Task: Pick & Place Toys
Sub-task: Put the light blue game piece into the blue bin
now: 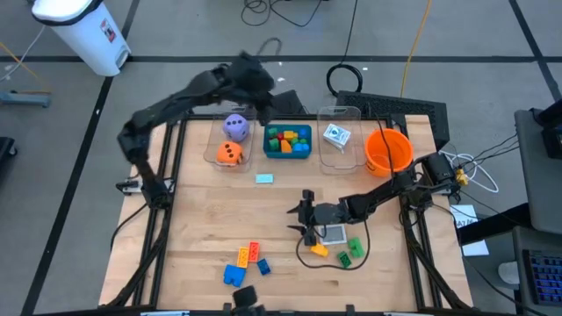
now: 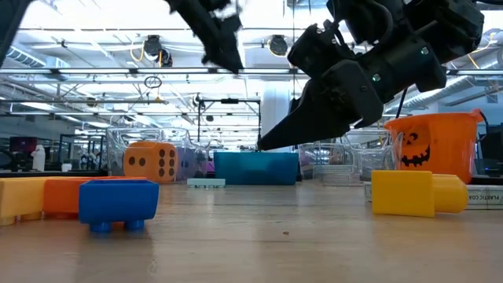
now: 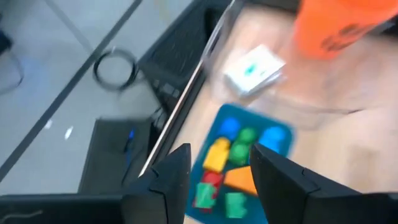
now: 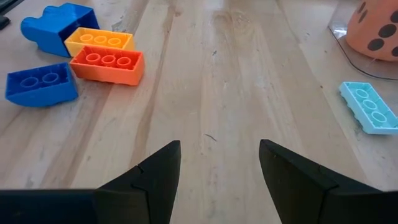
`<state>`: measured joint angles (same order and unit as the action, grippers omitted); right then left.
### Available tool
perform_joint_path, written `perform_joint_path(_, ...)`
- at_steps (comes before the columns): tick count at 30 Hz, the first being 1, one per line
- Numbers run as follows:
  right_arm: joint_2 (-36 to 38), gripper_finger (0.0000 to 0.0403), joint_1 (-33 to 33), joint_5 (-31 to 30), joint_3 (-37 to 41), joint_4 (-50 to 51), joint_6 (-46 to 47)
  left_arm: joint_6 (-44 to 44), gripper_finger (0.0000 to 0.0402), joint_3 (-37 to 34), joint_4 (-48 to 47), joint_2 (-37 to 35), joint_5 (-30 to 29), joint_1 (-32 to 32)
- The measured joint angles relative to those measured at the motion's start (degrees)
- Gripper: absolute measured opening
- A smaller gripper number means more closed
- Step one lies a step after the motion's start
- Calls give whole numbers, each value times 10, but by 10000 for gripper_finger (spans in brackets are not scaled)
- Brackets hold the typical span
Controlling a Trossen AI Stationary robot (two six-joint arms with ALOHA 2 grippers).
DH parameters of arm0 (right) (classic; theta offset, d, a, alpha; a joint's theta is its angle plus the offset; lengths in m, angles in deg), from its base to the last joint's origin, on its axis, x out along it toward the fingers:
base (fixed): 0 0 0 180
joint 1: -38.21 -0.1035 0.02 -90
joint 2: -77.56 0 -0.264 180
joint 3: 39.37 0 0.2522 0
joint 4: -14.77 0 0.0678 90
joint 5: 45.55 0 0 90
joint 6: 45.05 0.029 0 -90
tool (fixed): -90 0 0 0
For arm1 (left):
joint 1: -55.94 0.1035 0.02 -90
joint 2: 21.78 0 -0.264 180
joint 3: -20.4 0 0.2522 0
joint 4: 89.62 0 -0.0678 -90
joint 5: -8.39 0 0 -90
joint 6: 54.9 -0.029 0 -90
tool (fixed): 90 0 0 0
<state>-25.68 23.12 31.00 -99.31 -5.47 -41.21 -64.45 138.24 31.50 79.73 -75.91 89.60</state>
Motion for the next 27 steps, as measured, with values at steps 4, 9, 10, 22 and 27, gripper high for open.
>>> perform_joint_path(4,0,210,0,0,0,0,5,9,156,0,-4,-72,28,1)
perform_joint_path(9,0,210,0,0,0,0,23,13,139,-50,7,-167,35,-6)
perform_joint_path(10,0,210,0,0,0,0,25,15,135,-73,17,-188,38,-10)
perform_joint_path(22,0,210,0,0,15,-6,26,75,98,-571,380,-436,65,-113)
perform_joint_path(27,0,210,0,-1,34,-35,26,123,99,-763,595,-490,65,-196)
